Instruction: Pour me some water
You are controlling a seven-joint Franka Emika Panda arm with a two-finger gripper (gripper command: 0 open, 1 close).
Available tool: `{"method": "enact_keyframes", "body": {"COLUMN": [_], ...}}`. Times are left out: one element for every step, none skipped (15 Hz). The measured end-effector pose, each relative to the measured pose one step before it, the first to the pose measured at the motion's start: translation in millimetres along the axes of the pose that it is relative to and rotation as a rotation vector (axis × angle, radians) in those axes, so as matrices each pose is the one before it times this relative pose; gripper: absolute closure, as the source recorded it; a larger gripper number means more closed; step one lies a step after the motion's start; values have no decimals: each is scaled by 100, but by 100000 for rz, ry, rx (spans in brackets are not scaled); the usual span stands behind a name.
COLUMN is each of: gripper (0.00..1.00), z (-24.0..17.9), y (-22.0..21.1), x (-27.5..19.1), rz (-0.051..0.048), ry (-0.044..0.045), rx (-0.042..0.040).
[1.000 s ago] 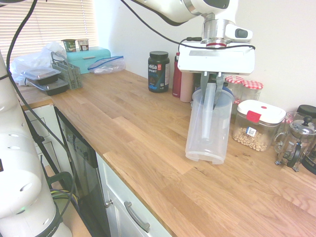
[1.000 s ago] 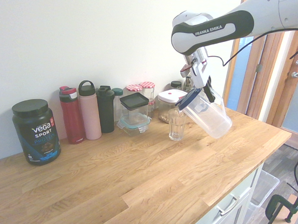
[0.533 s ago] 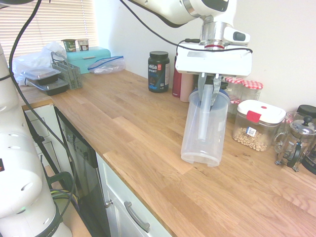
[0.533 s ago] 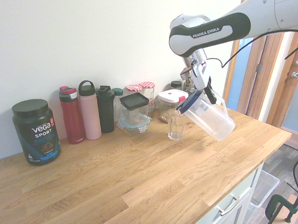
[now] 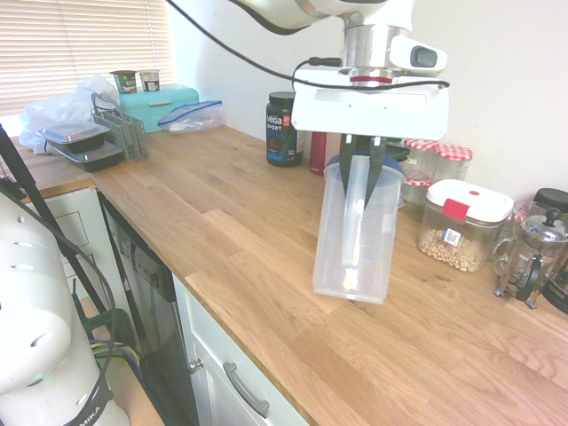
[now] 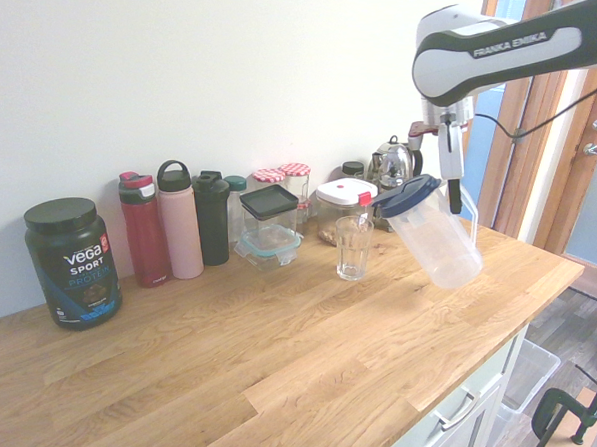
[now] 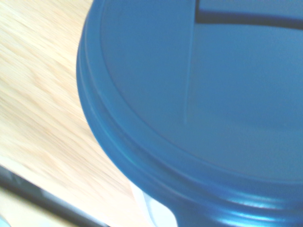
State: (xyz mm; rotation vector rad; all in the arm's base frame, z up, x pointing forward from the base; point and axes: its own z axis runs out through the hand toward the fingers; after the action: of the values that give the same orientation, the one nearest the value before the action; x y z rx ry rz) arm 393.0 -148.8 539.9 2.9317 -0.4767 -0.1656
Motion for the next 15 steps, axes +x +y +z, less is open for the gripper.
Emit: {"method": "enact_keyframes", "body": {"gripper": [100, 100, 100, 100, 100, 100, 100, 100, 100, 100, 100, 100, 100, 100, 100], "z": [-114, 103, 430, 727, 858, 775, 554, 367, 184, -34, -217, -402, -485, -580, -612], "y": [217, 286, 247, 215, 35, -91, -285, -643, -964, -1158, -1131, -1173, -1380, -1750, -2096], "x": [-1313, -1088, -942, -957, -1064, -1217, -1318, -1526, -1706, -1840, -1871, -1752, -1636, -1539, -1522], "rz": [3044, 3540, 4216, 4660, 4792, 4603, 4457, 4115, 3587, 2866, 2523, 2355, 2281, 1911, 1755], "ry": [2344, 2346, 1895, 1265, 784, 1011, 1492, 1937, 2288, 3122, 3820, 4322, 4892, 5240, 5253], "rx": [3412, 3014, 2891, 2562, 2387, 1779, 1557, 1476, 1604, 1250, 890, 644, 1194, 2123, 2989]}}
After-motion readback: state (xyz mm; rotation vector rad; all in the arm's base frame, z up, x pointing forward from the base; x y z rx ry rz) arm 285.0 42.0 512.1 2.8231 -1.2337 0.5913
